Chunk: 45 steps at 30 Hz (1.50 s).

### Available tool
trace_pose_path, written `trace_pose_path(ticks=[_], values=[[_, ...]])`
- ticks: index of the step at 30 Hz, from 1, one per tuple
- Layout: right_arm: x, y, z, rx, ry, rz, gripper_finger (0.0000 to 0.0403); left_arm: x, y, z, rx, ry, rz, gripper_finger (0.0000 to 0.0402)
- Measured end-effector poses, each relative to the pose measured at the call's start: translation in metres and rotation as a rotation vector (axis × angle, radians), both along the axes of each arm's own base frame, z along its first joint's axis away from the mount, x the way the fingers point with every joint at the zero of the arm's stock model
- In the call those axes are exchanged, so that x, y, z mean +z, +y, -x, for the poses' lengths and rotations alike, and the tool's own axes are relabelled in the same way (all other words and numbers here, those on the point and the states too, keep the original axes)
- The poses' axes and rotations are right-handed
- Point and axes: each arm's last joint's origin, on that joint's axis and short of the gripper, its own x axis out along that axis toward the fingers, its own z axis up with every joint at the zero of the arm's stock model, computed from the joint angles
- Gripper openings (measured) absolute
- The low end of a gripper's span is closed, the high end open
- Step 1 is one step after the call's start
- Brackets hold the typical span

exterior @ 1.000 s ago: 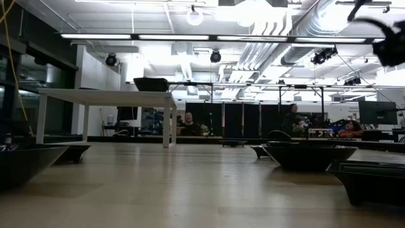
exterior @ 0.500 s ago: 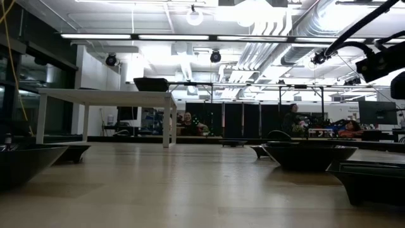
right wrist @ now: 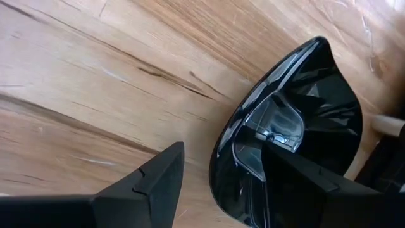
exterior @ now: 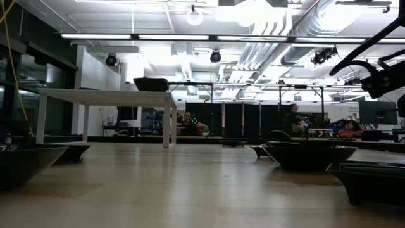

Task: Pick & Place Mini shaped plates
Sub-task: Stack the black leaf-shaped plate on the black leaf-shaped plate on the shelf

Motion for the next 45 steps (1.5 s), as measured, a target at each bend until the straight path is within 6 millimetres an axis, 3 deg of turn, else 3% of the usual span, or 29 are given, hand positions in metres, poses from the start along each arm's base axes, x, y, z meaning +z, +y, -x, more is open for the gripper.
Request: trace_pose_path(ticks=[8,20,36,45], values=[[0.0003,-0.0007,0.0004,0.0,0.001,0.006,0.0195,0.0009,-0.0004,-0.0008,0.0,-0.014,0.006,0.0111],[-0.0004,-0.001,0.0012,0.008,0.008,0.008,0.0099,0.0009,-0.0004,-0.0008,0.01,-0.021,0.026,0.0111],[0.0,-0.0018,0.0023,0.079,0.033,0.001,0.0006,0.0009,-0.0004,-0.0008,0.015,-0.025,0.034,0.0111],[0.007,-0.0011,0.0027,0.11,0.019,-0.055,0.0002,0.0011,-0.0003,-0.0008,0.029,-0.034,0.042,0.0111]])
